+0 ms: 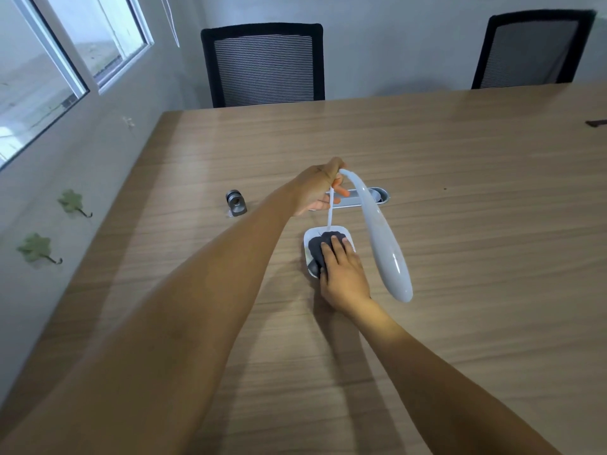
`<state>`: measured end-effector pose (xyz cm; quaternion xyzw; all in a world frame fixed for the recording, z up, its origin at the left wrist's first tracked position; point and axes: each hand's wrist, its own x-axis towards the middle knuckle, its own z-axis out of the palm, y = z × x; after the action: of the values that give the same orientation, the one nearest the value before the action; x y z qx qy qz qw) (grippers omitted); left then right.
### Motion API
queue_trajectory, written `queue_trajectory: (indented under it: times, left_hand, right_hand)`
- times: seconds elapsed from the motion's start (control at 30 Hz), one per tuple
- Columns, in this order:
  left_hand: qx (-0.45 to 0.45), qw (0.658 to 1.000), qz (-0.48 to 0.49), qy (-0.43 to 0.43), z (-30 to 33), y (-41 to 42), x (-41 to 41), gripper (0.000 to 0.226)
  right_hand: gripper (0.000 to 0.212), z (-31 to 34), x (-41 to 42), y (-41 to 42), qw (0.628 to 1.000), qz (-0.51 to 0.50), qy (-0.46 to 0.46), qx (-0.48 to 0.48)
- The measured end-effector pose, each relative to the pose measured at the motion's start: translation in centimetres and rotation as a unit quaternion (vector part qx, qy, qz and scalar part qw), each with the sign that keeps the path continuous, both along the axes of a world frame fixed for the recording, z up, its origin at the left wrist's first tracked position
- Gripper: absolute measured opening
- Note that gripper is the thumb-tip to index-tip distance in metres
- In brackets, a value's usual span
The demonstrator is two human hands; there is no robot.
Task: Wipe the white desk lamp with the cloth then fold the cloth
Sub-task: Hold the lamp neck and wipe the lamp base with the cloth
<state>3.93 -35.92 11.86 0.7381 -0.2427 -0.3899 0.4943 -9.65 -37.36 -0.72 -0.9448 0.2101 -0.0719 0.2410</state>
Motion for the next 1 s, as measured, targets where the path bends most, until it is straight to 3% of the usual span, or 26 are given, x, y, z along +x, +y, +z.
queue_trajectory:
  times: [0.2,0.37,0.53,0.73,0.83,1.0]
  left_hand:
    - [-0.006,1.000,0.003,-0.001,-0.1,0.0,0.1,0.038]
    - [0.002,1.000,0.003,-0.013,0.0,0.0,0.2,0.041]
    - [0.003,1.000,-0.007,-0.017,0.0,0.1,0.2,0.041]
    - [0.000,1.000,-0.011,-0.010,0.1,0.1,0.2,0.042]
    - [0.000,1.000,-0.018,-0.019,0.1,0.1,0.3,0.043]
    - [0.003,0.999,-0.020,-0.035,0.4,0.1,-0.1,0.043]
  right_hand:
    - [0.058,-2.4,-1.1,0.2,0.996,0.089,0.021,-0.015]
    - [0.049,-1.5,-2.2,0.2,0.993,0.112,-0.017,-0.042]
    - [0.047,-0.9,1.0,-0.4,0.993,0.111,0.012,-0.023]
    - [0.072,0.0,3.2,0.0,0.988,0.107,0.069,-0.085]
    - [0.067,-0.6,1.8,-0.3,0.985,0.124,0.083,-0.090]
    - [0.059,-1.3,-0.8,-0.1,0.987,0.143,0.033,-0.057]
